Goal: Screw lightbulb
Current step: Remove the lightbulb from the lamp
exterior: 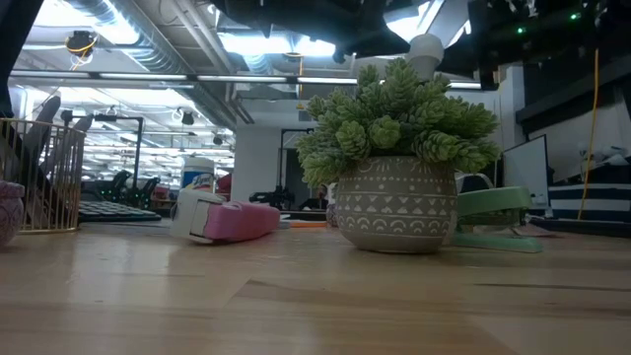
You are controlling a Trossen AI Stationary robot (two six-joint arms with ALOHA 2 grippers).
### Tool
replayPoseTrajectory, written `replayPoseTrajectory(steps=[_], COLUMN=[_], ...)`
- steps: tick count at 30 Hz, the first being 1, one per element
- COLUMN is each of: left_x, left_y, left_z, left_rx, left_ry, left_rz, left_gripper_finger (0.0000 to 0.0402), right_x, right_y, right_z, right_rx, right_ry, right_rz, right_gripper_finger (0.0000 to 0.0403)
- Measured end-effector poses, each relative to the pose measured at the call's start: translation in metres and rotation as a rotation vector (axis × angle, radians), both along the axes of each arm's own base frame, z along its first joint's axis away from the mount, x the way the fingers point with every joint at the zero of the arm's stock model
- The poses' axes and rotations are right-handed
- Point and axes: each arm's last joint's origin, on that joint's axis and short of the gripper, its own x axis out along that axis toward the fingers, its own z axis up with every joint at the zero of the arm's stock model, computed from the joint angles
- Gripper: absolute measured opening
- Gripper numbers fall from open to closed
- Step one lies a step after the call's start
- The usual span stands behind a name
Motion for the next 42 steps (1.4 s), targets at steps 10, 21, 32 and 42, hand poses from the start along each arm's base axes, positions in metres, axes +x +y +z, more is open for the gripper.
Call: replayPoseTrajectory(steps=[10, 21, 32, 42], left_x=[-0.005, -0.009, -0.009, -0.005], left_y=[0.001, 0.023, 0.031, 0.013], left_z=[0.009, 0.015, 0.010, 0.004], left_rx=[0.049, 0.063, -0.001, -0.012], left_ry=[-0.015, -0.066, -0.068, -0.002], left_rz=[0.127, 0.189, 0.042, -0.016], left_gripper_finger=[0.0005, 0.0005, 0.0005, 0.0005], right_x=[-0.020, -0.029, -0.011, -0.011], right_y=[0.008, 0.015, 0.007, 0.006], right_z=[0.031, 0.023, 0.010, 0.012], right_rx=[-0.091, 0.047, 0.075, 0.059], right_ry=[-0.030, -0.024, 0.005, -0.014], right_rz=[-0.001, 0.098, 0.097, 0.042], right_gripper_finger=[0.0017, 0.0017, 0.0017, 0.0017])
